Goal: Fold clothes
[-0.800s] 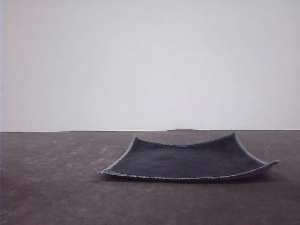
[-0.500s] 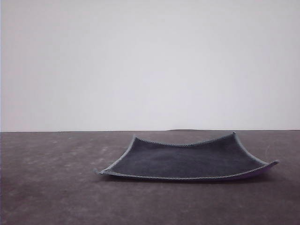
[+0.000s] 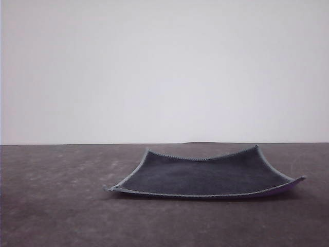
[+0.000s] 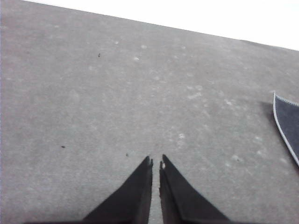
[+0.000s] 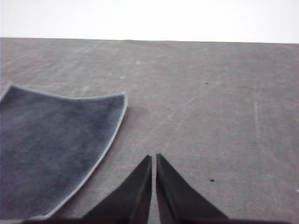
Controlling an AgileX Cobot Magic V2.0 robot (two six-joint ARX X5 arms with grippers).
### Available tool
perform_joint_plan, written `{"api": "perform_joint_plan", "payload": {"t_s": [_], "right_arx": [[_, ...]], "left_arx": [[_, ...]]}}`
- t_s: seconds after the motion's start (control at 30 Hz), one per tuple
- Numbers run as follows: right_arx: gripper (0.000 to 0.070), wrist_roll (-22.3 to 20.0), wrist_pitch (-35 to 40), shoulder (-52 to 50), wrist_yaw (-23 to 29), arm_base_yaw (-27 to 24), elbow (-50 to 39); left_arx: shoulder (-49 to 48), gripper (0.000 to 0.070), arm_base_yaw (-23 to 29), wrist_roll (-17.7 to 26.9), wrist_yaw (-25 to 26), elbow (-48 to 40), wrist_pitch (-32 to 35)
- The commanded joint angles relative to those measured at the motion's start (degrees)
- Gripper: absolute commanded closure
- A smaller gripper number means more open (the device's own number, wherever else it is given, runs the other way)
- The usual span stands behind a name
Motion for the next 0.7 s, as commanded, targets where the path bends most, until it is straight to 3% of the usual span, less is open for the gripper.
{"api": "perform_joint_plan", "payload": {"t_s": [0.0, 0.23, 0.53, 0.67], "right_arx": [[0.0688, 2.38, 0.17, -0.01, 1.35, 0.13, 0.23], [0.0688, 6.27, 0.01, 4.45, 3.87, 0.20, 7.35], [0.0688, 7.21, -1.55, 23.50, 5.19, 0.20, 25.78], [0.0688, 3.90, -4.75, 34.49, 5.14, 0.20, 35.15]], "left_arx": [[-0.07, 0.0683, 0.04, -2.83, 0.13, -0.56, 0.36], [2.62, 0.0673, -0.13, -10.31, 0.31, 7.01, 3.55], [22.09, 0.0673, -0.17, -6.39, 0.66, 26.02, 3.40], [34.09, 0.0673, -0.17, -3.26, 0.76, 33.34, 2.95]]}}
